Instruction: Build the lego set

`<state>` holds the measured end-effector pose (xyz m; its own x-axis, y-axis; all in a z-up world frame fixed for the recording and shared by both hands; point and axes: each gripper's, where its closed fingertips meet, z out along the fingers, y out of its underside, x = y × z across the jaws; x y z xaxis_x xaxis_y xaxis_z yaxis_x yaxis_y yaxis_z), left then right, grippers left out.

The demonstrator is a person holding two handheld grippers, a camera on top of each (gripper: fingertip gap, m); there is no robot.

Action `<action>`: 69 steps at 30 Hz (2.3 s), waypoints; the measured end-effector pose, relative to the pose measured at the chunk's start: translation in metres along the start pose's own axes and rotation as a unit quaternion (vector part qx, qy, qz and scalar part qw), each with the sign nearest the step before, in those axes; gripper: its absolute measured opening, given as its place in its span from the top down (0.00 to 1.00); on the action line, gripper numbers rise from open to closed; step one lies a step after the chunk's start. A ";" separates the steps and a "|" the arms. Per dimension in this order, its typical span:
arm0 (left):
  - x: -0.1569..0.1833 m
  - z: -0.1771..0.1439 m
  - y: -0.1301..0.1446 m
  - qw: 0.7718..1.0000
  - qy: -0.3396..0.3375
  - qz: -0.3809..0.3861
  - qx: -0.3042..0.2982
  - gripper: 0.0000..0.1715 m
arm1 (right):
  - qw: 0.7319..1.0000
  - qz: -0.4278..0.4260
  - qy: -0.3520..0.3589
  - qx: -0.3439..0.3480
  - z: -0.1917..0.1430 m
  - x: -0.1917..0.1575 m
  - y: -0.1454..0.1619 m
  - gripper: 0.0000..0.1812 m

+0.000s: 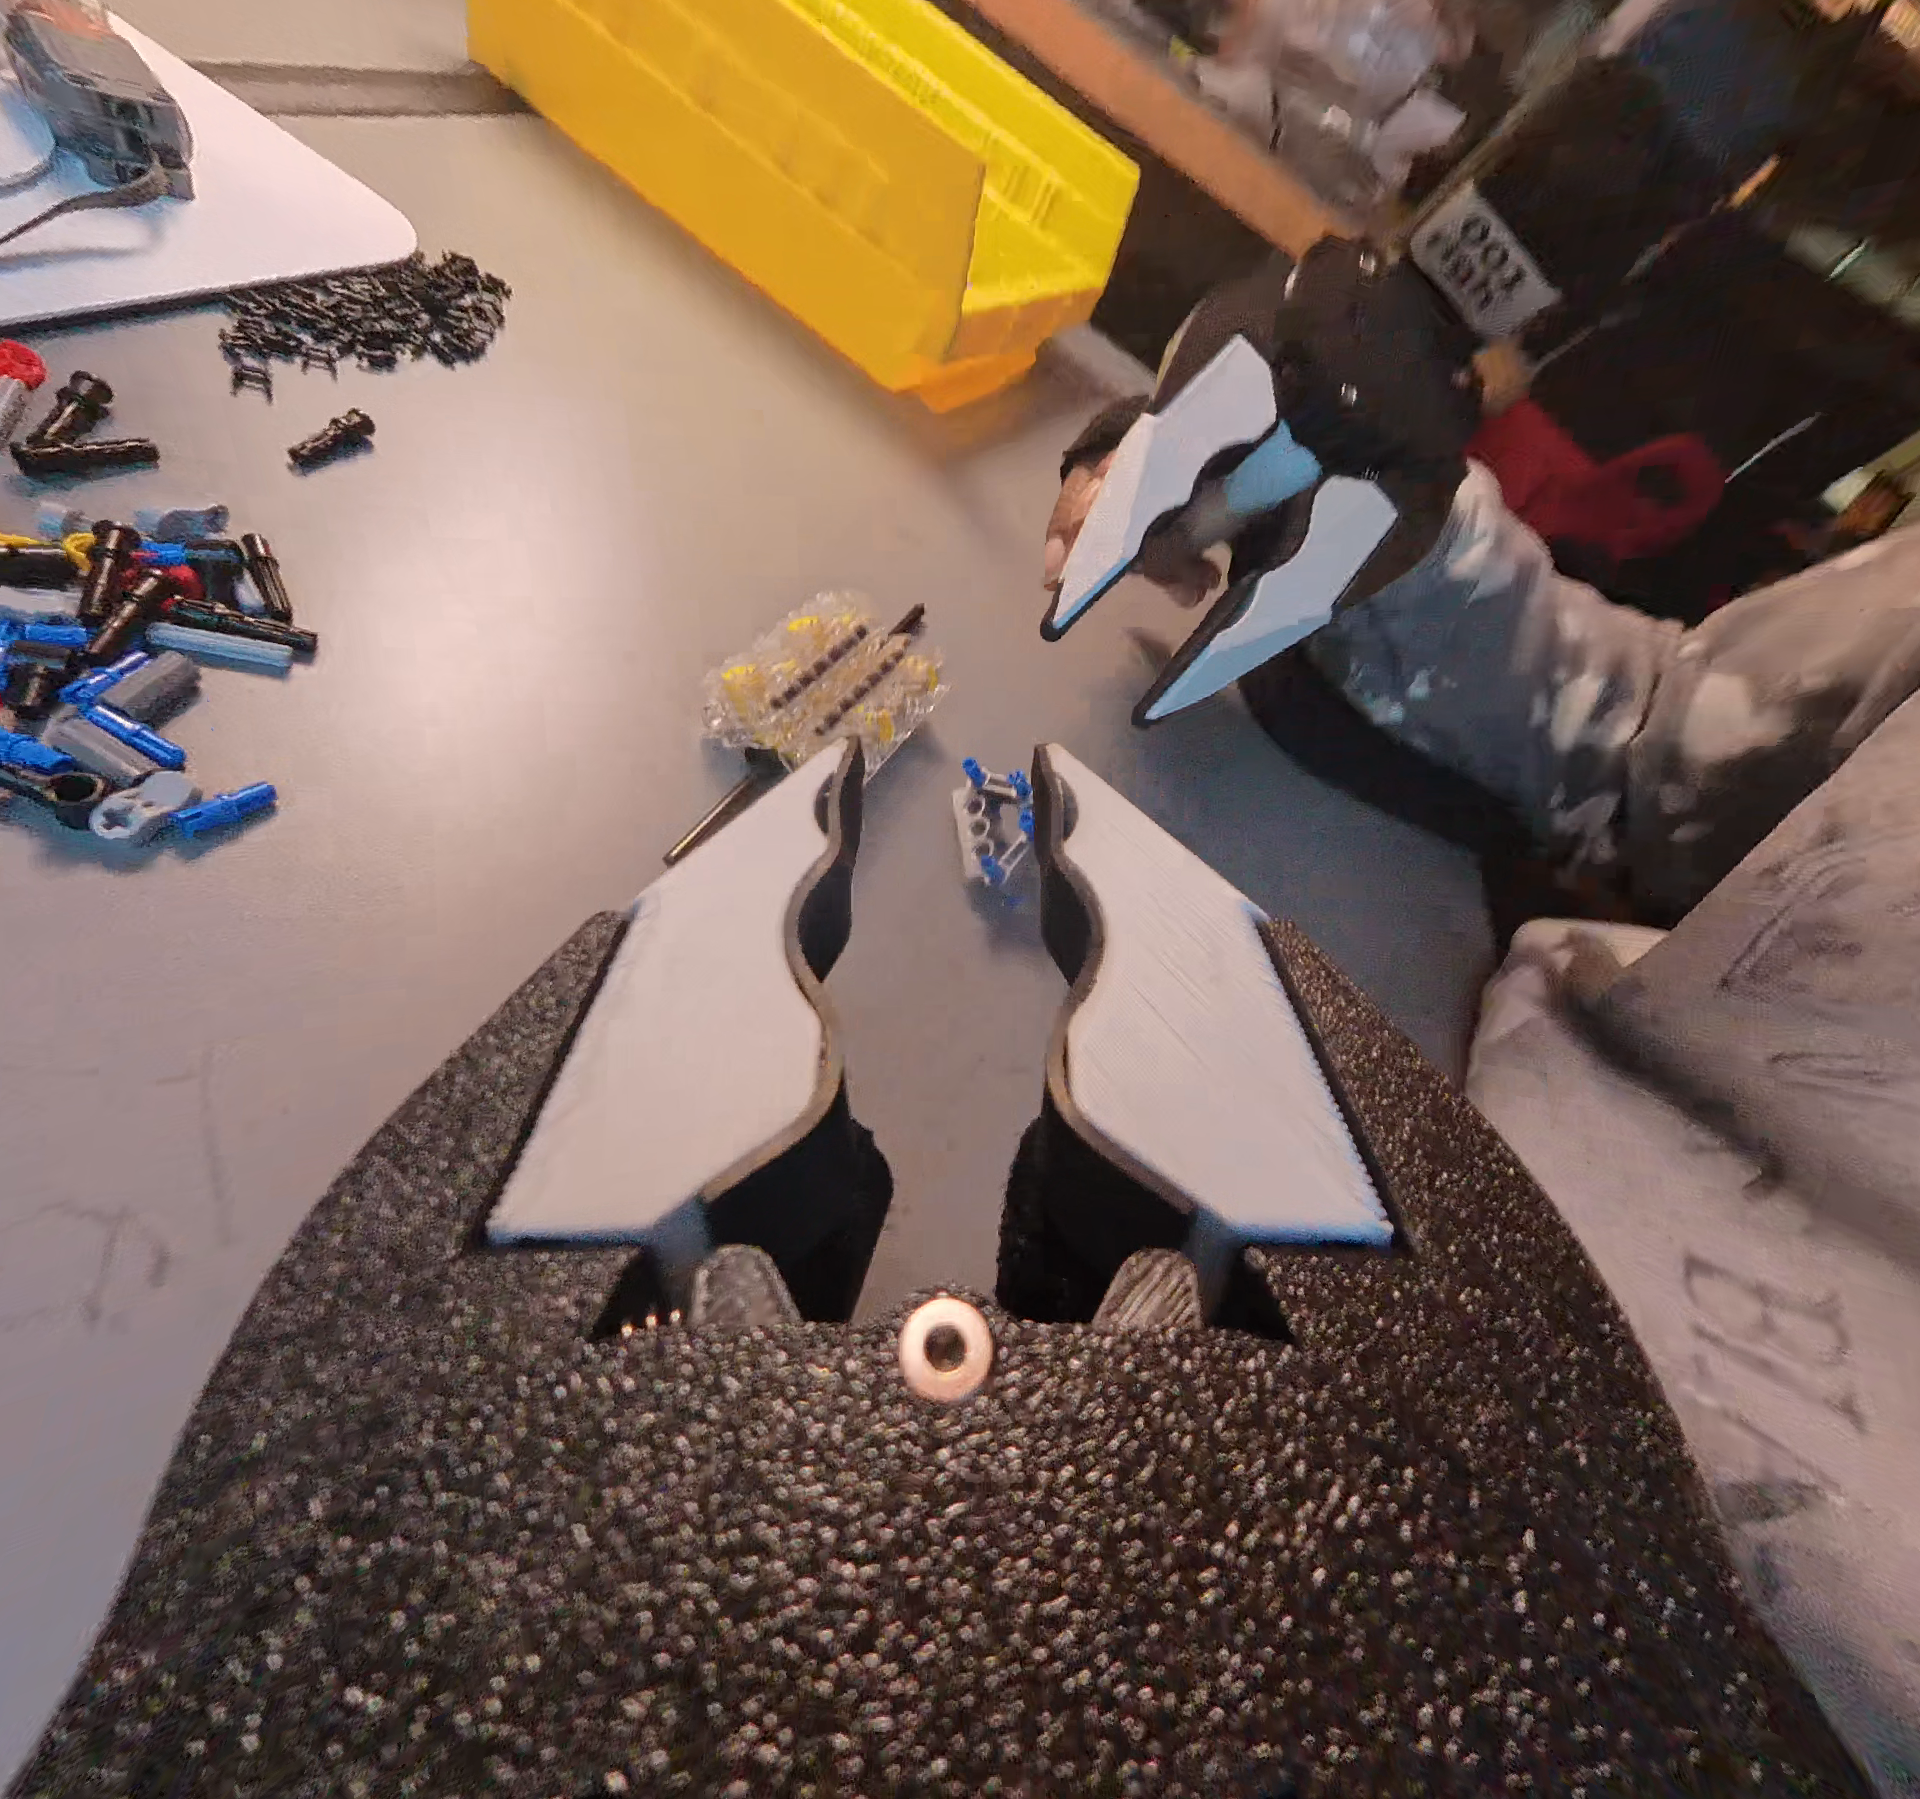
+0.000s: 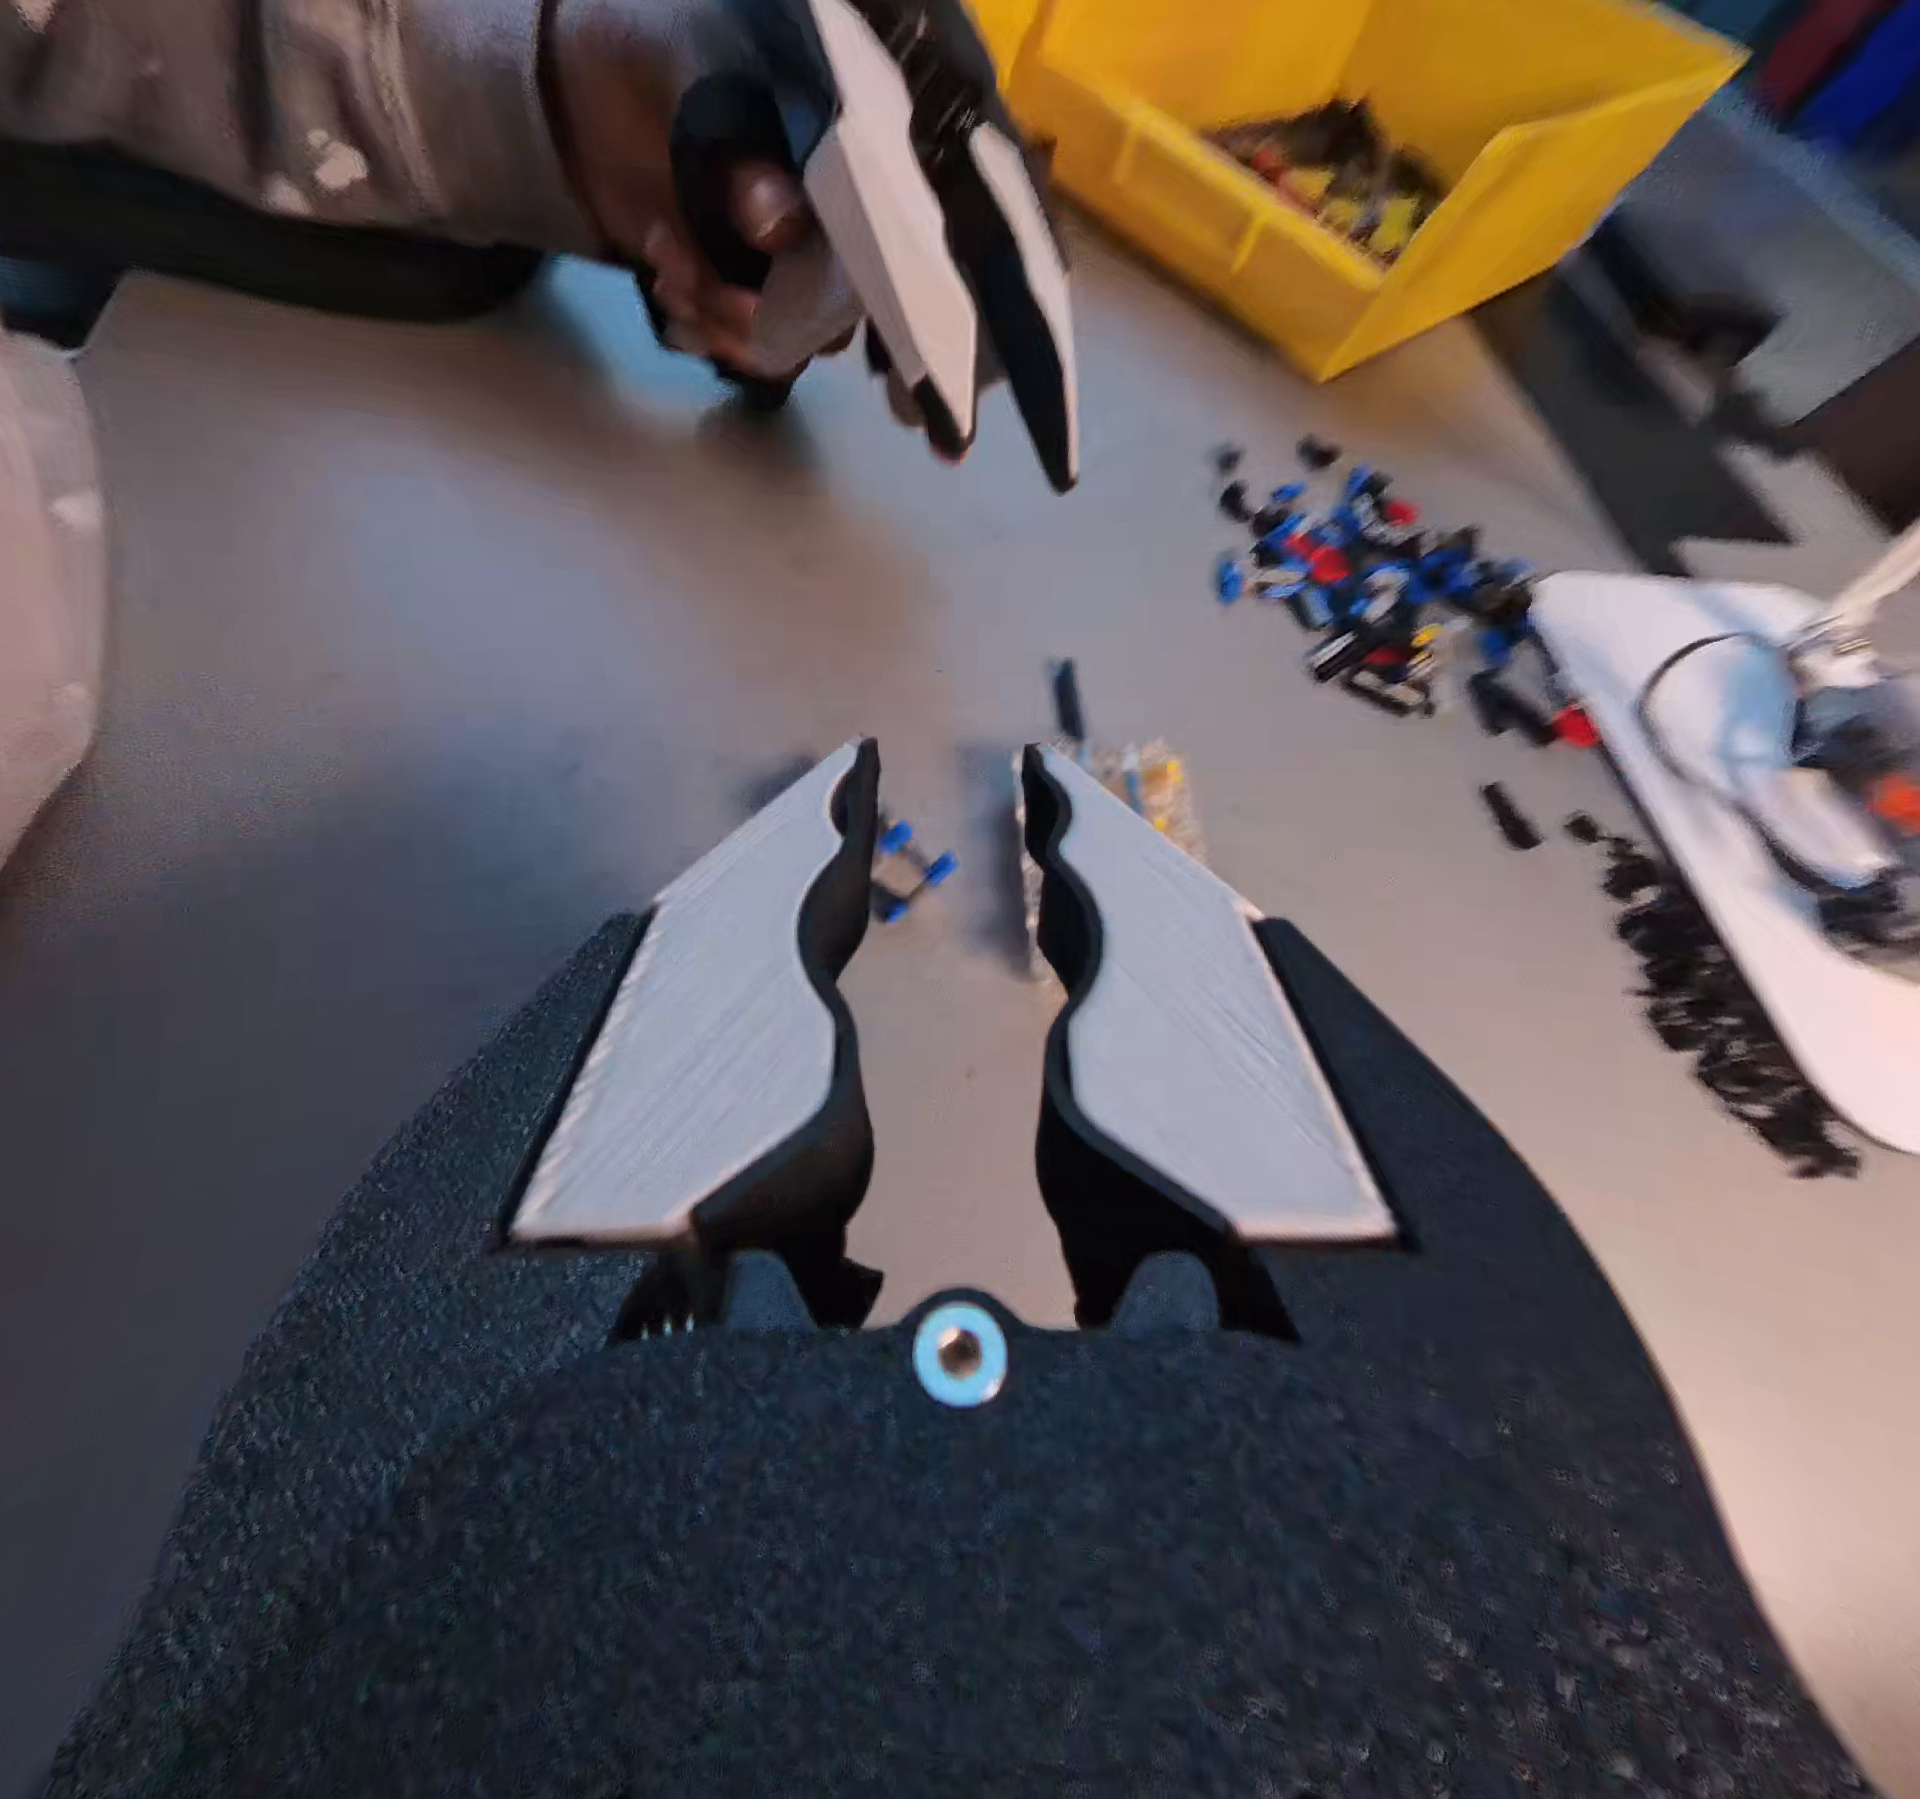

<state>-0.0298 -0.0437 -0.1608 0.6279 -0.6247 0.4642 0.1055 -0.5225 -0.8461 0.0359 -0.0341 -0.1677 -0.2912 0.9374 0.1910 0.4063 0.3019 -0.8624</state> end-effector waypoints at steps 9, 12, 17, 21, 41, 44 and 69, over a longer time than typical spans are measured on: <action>0.012 0.018 0.039 0.990 -0.002 0.084 -0.109 0.83 | 0.991 -0.039 -0.029 -0.122 0.035 -0.020 0.046 0.89; 0.010 0.017 0.042 0.990 -0.008 0.088 -0.114 0.83 | 0.991 -0.032 -0.032 -0.127 0.037 -0.023 0.046 0.91; 0.011 0.018 0.043 0.989 -0.011 0.094 -0.113 0.83 | 0.994 0.068 -0.049 -0.076 0.036 -0.021 0.029 0.92; 0.018 0.017 0.030 0.992 -0.007 0.107 -0.071 0.83 | 0.980 0.178 -0.074 0.042 0.025 -0.012 -0.010 0.92; 0.031 0.014 -0.014 0.945 -0.131 0.294 0.059 0.73 | 0.907 0.357 -0.086 0.206 0.015 0.016 -0.052 0.92; 0.025 0.016 -0.014 0.925 -0.172 0.336 0.044 0.72 | 0.888 0.404 -0.083 0.203 0.026 0.018 -0.050 0.92; 0.029 0.011 -0.014 0.977 -0.062 0.192 0.063 0.77 | 0.914 0.336 -0.108 0.199 0.023 0.000 -0.060 0.89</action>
<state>-0.0049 -0.0480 -0.1380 0.7275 -0.6818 0.0764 -0.0676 -0.1821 -0.9810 -0.0083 -0.0561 -0.1264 -0.2727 0.8186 -0.5054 0.2223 -0.4575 -0.8610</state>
